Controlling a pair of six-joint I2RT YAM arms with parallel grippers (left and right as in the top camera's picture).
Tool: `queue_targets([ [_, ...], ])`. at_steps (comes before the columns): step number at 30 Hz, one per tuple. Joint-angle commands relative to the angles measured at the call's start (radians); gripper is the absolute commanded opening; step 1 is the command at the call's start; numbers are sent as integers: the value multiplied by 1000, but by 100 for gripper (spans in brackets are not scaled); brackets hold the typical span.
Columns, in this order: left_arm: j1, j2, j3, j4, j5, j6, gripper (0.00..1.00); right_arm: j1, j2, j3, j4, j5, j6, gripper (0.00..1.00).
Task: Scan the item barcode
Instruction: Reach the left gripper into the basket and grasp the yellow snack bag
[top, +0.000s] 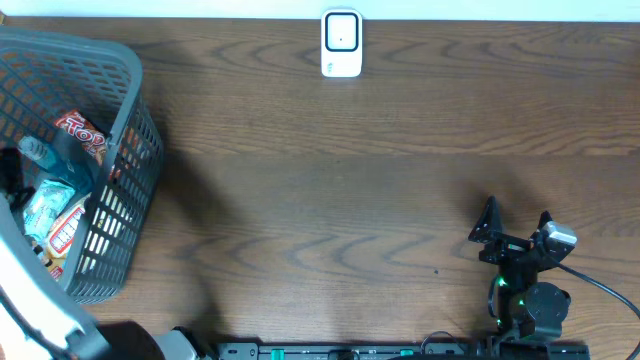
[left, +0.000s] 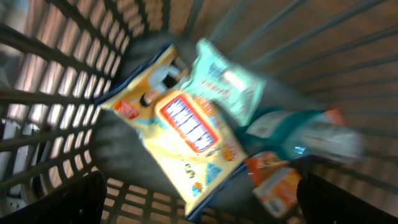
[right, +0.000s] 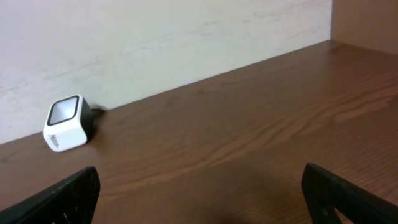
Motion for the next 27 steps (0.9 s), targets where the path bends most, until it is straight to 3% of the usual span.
queue_targets([
  [1,24,100,-71,-6,75,-43,98,8,-2,-4,0,1,-9,99],
  [9,36,206,-212,82,72,-76,98,8,-2,-4,0,1,-9,99],
  [24,37,209,-615,572,72,-76,98,8,-2,-4,0,1,-9,99],
  [25,37,209,-645,605,72,-76,92,8,-2,-4,0,1,-10,99],
  [26,37,209,-670,628,72,-76,68,8,-2,-4,0,1,-10,99],
  [27,37,209,-691,642,72,-76,49,8,-2,-4,0,1,-9,99],
])
